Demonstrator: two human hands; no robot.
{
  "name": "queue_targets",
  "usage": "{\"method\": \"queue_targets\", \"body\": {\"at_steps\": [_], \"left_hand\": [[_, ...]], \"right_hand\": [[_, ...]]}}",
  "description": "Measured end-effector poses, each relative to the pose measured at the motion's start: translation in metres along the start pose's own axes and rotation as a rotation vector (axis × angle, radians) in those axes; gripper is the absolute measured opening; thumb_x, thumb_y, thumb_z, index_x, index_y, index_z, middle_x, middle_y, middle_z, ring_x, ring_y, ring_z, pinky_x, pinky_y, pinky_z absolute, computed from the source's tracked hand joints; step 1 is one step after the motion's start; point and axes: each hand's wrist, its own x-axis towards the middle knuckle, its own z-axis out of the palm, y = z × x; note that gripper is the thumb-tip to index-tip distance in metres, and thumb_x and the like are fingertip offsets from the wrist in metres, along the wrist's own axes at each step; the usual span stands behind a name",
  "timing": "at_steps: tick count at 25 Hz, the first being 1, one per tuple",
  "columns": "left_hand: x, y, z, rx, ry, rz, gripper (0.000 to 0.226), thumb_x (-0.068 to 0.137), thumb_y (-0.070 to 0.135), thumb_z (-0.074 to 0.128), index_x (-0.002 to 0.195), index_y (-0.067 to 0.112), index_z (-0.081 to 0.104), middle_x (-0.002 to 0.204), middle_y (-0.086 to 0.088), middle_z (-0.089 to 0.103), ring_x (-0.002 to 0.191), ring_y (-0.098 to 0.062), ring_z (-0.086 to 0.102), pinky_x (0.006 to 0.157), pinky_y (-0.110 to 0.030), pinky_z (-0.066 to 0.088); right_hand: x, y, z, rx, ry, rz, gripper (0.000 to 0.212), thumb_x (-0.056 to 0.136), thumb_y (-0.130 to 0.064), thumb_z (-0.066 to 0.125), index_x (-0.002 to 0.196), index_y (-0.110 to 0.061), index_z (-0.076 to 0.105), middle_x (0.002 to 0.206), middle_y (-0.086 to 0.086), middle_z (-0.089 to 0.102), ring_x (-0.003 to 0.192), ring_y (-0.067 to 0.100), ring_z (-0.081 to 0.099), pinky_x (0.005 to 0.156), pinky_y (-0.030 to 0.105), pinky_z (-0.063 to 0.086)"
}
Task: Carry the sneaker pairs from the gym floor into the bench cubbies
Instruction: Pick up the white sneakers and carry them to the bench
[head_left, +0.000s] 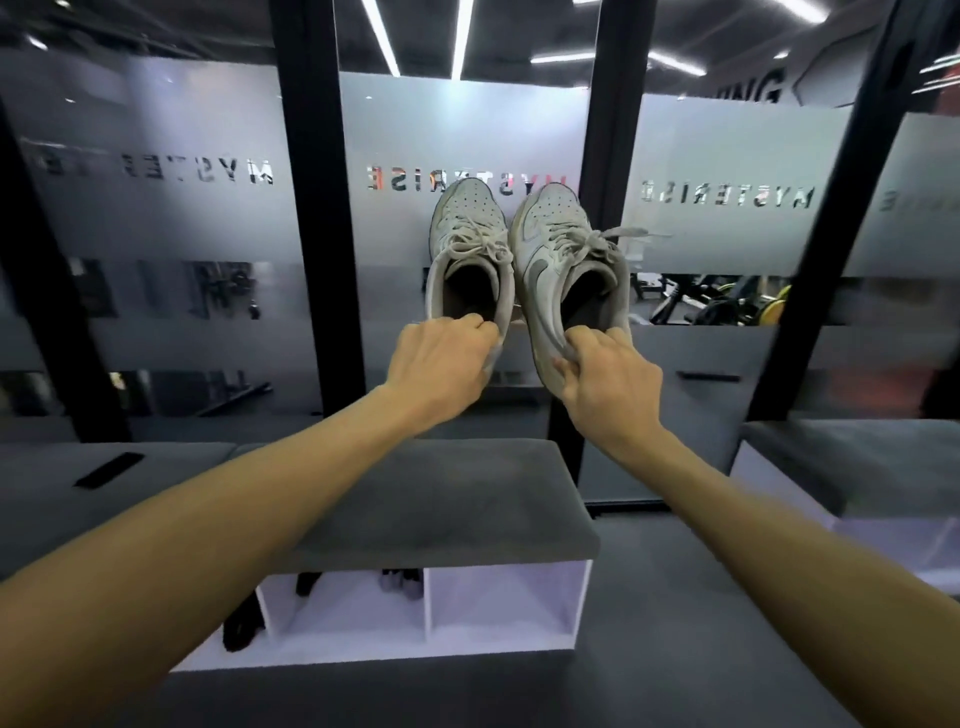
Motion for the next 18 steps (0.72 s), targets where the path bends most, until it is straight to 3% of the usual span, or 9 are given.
{"method": "queue_targets", "body": {"at_steps": [8,18], "left_hand": [[-0.025,-0.015,0.124,0.080,-0.072,-0.085,0.021,0.090,0.033,0.054,0.105,0.017,0.057,0.098,0.002,0.059,0.083,-0.028,0.059,0.057,-0.034,0.031],[-0.168,0.055,0.372,0.049,-0.182,-0.117,0.020,0.084,0.031,0.061,0.096,0.016,0.055,0.097,-0.001,0.059,0.085,-0.032,0.058,0.060,-0.035,0.032]], "right_hand": [[-0.019,0.019,0.144,0.061,-0.019,-0.087,0.011,0.091,-0.021,0.052,0.085,-0.013,0.048,0.081,0.000,0.059,0.084,0.022,0.048,0.050,0.030,0.029],[-0.204,0.084,0.373,0.135,-0.040,-0.090,0.017,0.087,-0.022,0.055,0.080,-0.016,0.042,0.086,0.004,0.062,0.088,0.026,0.050,0.053,0.033,0.029]]}}
